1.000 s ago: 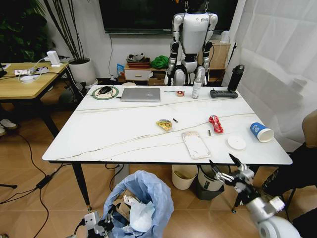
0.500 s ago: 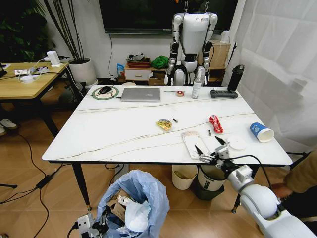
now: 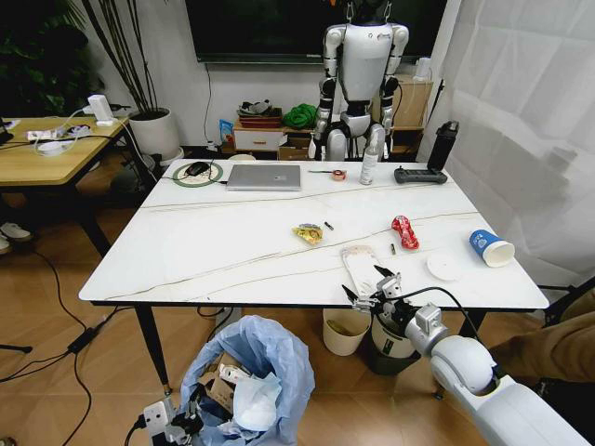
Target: Pick up the trash bin and place the trash from the table into it.
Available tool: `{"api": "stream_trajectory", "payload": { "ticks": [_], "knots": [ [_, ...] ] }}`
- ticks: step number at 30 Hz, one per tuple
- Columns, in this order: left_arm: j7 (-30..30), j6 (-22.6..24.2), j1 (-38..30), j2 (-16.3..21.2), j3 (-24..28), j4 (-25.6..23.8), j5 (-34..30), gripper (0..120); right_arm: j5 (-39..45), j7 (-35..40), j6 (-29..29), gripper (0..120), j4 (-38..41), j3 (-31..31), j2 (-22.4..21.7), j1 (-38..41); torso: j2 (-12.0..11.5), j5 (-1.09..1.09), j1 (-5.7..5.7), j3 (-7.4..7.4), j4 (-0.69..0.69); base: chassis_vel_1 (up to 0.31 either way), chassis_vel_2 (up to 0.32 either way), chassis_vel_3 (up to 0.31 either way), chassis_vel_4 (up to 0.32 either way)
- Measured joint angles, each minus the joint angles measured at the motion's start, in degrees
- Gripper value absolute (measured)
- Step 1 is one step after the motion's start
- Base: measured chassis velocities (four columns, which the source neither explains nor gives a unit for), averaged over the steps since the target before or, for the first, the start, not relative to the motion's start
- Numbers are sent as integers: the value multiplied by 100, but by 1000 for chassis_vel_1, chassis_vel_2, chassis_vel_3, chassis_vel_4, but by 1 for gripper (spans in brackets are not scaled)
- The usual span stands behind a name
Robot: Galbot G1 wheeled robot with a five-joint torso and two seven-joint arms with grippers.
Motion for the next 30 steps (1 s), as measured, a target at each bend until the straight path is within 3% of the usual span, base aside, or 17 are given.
{"api": "stream_trajectory", "payload": {
  "ticks": [4, 18, 20, 25, 30],
  "knots": [
    [-4, 4, -5, -2, -2, 9, -17, 0, -311, -88, 76, 84, -188, 150, -7, -52, 0, 1, 0, 0, 0, 0, 0, 0, 0],
    [-35, 36, -63, 112, -51, 9, -121, 0, -383, -80, 109, 29, -208, 315, 65, -214, 0, 1, 0, 0, 0, 0, 0, 0, 0],
    [-36, 36, -68, 118, -52, 9, -124, 0, -384, -78, 108, 27, -212, 311, 72, -214, 0, 1, 0, -1, 0, 0, 0, 0, 0],
    [-44, 42, -94, 140, -44, 26, -133, 0, -383, -53, 90, 4, -242, 274, 96, -192, 0, 0, 0, 0, 0, 0, 0, 0, 0],
    [-56, 51, -110, 153, -34, 50, -155, 0, -285, -14, 78, 0, -271, 260, 130, -137, 0, 0, 0, 0, 0, 0, 0, 0, 0]
  ]
}}
